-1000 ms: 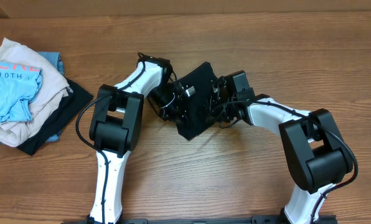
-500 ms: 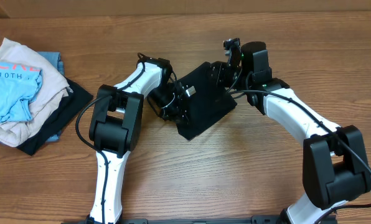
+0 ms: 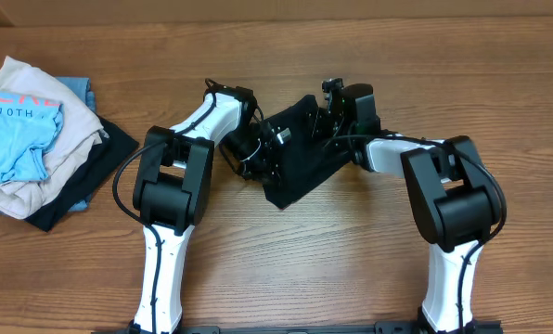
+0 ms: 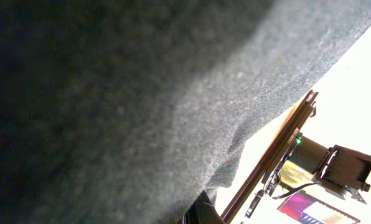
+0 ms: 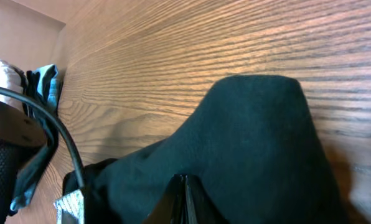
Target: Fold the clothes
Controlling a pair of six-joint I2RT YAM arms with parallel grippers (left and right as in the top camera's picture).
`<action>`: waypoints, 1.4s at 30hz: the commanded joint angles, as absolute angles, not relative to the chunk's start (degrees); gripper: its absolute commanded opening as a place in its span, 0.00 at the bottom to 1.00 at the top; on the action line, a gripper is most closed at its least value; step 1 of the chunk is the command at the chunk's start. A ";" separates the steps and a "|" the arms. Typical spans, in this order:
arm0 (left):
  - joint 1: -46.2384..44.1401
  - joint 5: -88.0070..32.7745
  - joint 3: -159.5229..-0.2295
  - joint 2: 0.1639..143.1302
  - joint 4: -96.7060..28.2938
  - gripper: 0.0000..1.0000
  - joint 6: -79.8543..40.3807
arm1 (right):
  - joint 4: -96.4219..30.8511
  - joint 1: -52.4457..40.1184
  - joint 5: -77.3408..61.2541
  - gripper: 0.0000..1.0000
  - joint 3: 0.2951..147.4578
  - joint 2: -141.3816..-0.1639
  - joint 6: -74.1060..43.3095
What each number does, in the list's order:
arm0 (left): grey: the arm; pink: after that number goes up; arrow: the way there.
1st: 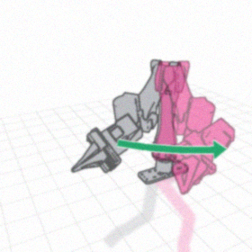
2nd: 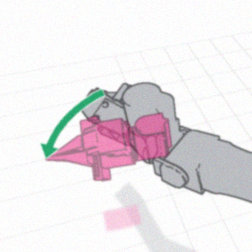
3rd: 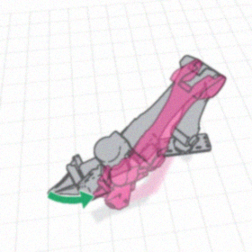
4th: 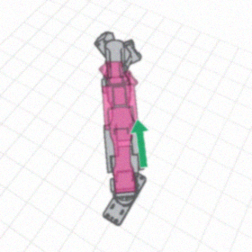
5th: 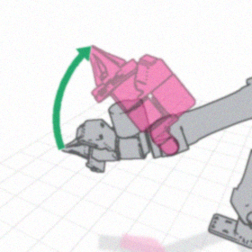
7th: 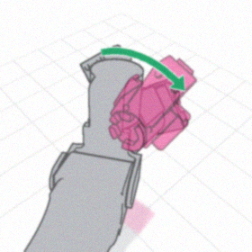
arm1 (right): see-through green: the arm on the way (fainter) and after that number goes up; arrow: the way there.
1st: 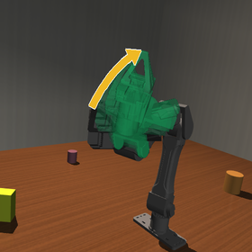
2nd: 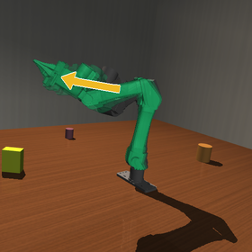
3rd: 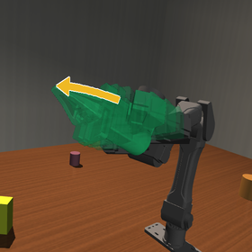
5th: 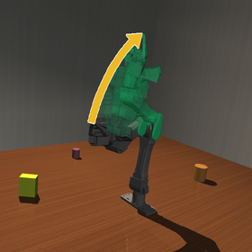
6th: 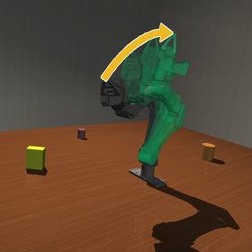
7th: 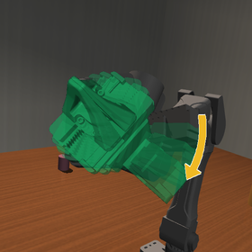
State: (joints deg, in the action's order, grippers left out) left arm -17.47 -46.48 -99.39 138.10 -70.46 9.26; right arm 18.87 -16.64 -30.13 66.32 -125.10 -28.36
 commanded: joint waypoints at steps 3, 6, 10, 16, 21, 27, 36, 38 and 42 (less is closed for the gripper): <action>-17.06 -41.52 -98.19 138.98 -69.80 0.04 10.28 | 20.10 -15.86 -40.12 0.04 70.70 -125.01 -28.86; -17.06 -41.52 -98.19 138.98 -69.78 0.04 10.28 | 15.79 -13.45 -46.87 0.04 75.70 -120.73 -32.71; -17.06 -41.52 -98.19 138.98 -69.71 0.04 10.31 | 6.37 -9.56 -52.42 0.04 76.31 -116.01 -34.54; -17.04 -41.36 -98.19 138.98 -68.90 0.04 10.26 | -23.83 -6.90 -47.40 0.04 76.18 -115.83 -21.93; -17.06 -41.36 -98.19 138.98 -68.90 0.04 10.28 | -29.63 -7.55 -37.45 0.04 75.07 -115.83 -20.75; -17.06 -41.39 -98.19 138.98 -68.90 0.04 10.04 | -28.80 -7.55 -31.59 0.04 71.35 -116.01 -21.41; -16.75 -43.48 -108.42 134.26 -68.99 0.04 0.75 | -26.92 -7.55 -30.68 0.04 69.01 -116.16 -24.25; -16.62 -40.88 -113.67 130.65 -69.28 0.04 -2.74 | -26.94 -7.55 -30.68 0.04 68.99 -116.16 -24.23; -16.47 -18.57 -119.90 123.79 -71.81 0.08 -15.64 | -27.14 -7.55 -30.68 0.04 68.99 -116.16 -24.16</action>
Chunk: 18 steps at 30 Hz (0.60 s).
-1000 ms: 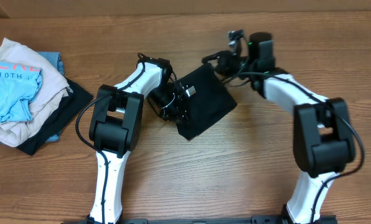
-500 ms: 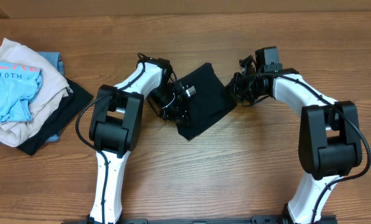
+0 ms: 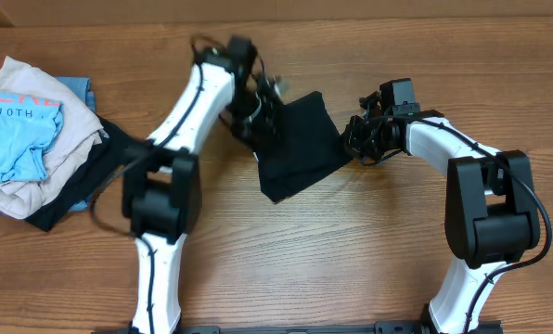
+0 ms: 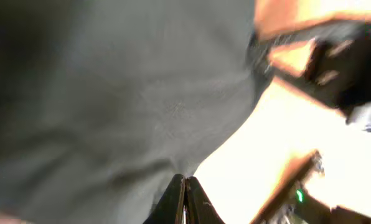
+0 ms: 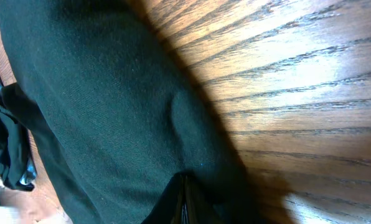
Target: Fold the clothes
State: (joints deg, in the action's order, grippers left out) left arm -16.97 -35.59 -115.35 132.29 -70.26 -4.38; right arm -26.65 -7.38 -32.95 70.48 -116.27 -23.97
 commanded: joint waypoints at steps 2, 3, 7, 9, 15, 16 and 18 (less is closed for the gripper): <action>-16.47 -10.35 -119.87 121.43 -74.11 0.28 -21.19 | -27.11 -7.55 -30.68 0.04 68.99 -116.16 -24.18; -16.49 -9.02 -119.87 121.32 -75.05 0.36 -22.15 | -27.07 -7.55 -30.70 0.04 68.99 -116.16 -24.18; -17.32 -8.51 -115.92 122.52 -76.31 1.00 -23.20 | -26.85 -7.55 -30.94 0.04 68.99 -116.16 -24.18; -17.96 -8.58 -111.18 123.35 -74.96 1.00 -25.78 | -26.92 -7.55 -30.92 0.04 68.99 -116.16 -24.16; -20.05 -8.84 -98.45 125.47 -63.11 1.00 -37.45 | -26.89 -7.55 -31.14 0.04 68.99 -116.16 -24.01; -20.58 -8.82 -97.47 125.47 -61.30 1.00 -37.95 | -26.89 -7.55 -31.11 0.04 68.99 -116.16 -24.01; -21.54 -8.82 -95.88 125.47 -57.71 1.00 -37.98 | -26.92 -7.55 -31.11 0.04 68.99 -116.16 -23.99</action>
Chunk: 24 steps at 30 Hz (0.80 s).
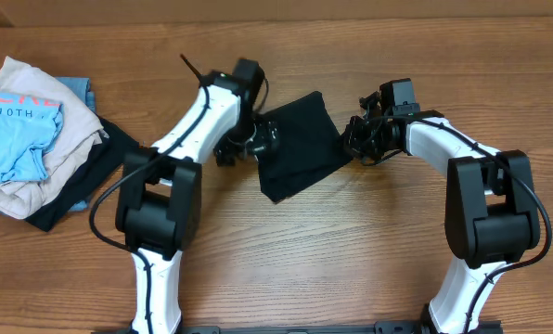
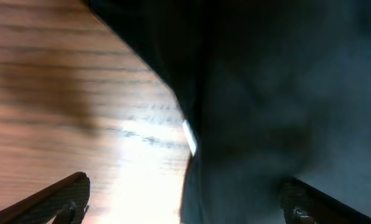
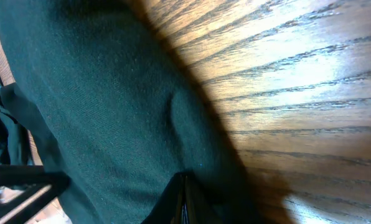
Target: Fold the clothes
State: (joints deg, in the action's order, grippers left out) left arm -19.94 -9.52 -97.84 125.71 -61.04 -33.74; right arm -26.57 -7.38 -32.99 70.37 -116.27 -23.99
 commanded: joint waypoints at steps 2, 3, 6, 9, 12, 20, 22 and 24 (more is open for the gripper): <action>-22.28 -8.82 -94.59 125.47 -54.52 1.00 -37.98 | -26.92 -7.55 -31.11 0.04 68.99 -116.16 -23.99; -22.63 -8.99 -94.15 125.47 -53.04 1.00 -37.95 | -26.92 -7.55 -31.11 0.04 68.99 -116.16 -23.99; -23.33 -8.97 -93.84 125.49 -51.90 1.00 -38.00 | -26.94 -7.55 -31.14 0.04 68.99 -116.16 -24.01; -23.53 -8.34 -93.67 125.51 -51.88 1.00 -38.00 | -26.94 -7.66 -31.14 0.04 68.99 -116.16 -23.99; -23.59 -8.34 -91.81 125.51 -49.78 0.88 -39.05 | -26.94 -7.70 -31.14 0.04 68.99 -116.16 -23.99; -23.66 -8.36 -84.20 125.51 -42.70 0.46 -40.36 | -27.09 -7.70 -31.11 0.04 68.99 -116.16 -23.99; -23.66 -8.36 -84.09 125.54 -42.11 0.31 -40.34 | -27.09 -7.70 -31.11 0.04 68.99 -116.16 -23.99; -23.66 -8.36 -84.09 125.51 -41.89 0.22 -40.32 | -27.11 -7.70 -31.11 0.04 68.99 -116.16 -23.99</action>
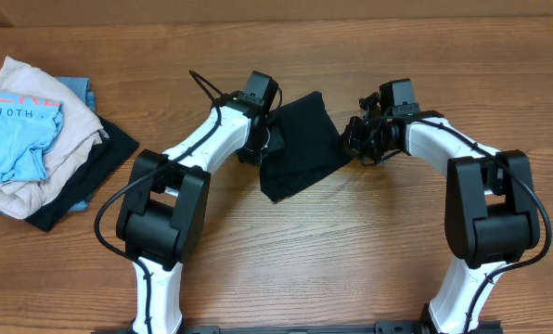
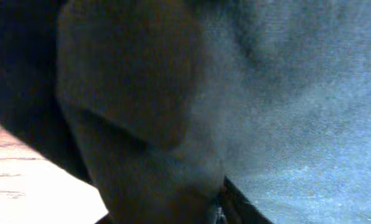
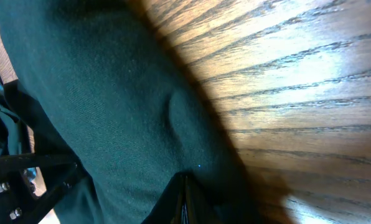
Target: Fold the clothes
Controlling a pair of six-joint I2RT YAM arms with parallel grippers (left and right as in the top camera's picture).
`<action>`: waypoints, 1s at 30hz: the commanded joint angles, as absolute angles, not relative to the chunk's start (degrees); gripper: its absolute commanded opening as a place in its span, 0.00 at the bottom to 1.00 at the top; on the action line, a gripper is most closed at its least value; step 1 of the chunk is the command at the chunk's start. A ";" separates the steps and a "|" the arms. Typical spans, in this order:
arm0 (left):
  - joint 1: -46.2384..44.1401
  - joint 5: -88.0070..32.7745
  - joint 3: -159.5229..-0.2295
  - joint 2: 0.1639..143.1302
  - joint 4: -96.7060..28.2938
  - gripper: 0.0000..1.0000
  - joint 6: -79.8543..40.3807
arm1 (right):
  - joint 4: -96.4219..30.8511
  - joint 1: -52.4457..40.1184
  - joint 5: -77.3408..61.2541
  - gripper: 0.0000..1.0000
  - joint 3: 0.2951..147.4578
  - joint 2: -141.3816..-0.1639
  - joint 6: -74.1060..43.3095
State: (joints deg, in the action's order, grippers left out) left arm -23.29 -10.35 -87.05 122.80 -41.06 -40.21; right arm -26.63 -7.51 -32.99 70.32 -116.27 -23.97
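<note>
A black garment (image 1: 300,148) lies as a tilted, roughly square fold on the wooden table. My left gripper (image 1: 265,139) sits at its left edge. In the left wrist view dark cloth (image 2: 285,93) fills the frame, and the gripper (image 2: 220,208) looks shut on a bunched fold. My right gripper (image 1: 351,147) is at the garment's right edge. In the right wrist view its fingers (image 3: 184,190) are pressed together on the cloth (image 3: 98,93).
A pile of other clothes (image 1: 35,130), beige, light blue and black, lies at the table's left end. Bare wood (image 1: 351,260) stretches in front of the garment. The arms' bases stand at the near edge.
My left gripper was open just off the garment's left edge. It now sits on that edge, shut on the cloth. The right gripper and the garment's outline have not changed.
Both grippers first held the garment bunched at mid-table. Then the garment was spread between them, the left arm reaching far and shut. The left gripper was then open beside the left edge. Now it grips that edge while the right keeps its hold.
</note>
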 commanded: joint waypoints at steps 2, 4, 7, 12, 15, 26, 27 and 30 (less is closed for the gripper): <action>-23.66 -8.36 -84.09 125.51 -41.93 0.04 -40.27 | -27.11 -7.70 -31.11 0.04 68.99 -116.16 -23.99; -23.38 -8.36 -84.16 125.51 -41.25 0.04 -40.25 | -26.15 -7.70 -31.09 0.04 69.30 -115.77 -23.83; -22.59 -8.36 -85.14 125.51 -40.62 0.04 -38.00 | -26.39 -6.61 -31.11 0.04 71.44 -112.44 -22.44; -20.88 -8.34 -90.06 125.45 -43.40 0.04 -32.49 | -26.57 -1.13 -30.89 0.12 72.53 -101.43 -22.44; -20.10 -8.03 -94.19 125.45 -44.93 0.04 -30.79 | -28.36 3.62 -30.89 0.52 72.51 -97.95 -22.44; -19.09 -2.50 -109.80 125.16 -51.92 0.04 -25.43 | -32.91 8.86 -24.86 1.00 72.44 -97.84 -22.48; -19.07 -0.99 -110.50 124.97 -52.53 0.04 -25.23 | -32.91 8.86 -24.86 1.00 72.44 -97.82 -22.48; -19.07 3.11 -112.27 123.96 -54.39 0.04 -24.73 | -32.91 8.86 -24.86 1.00 72.44 -97.84 -22.48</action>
State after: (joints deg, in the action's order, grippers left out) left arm -19.40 -2.98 -109.14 124.99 -53.25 -26.57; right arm -33.06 8.62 -25.78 72.20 -97.89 -22.50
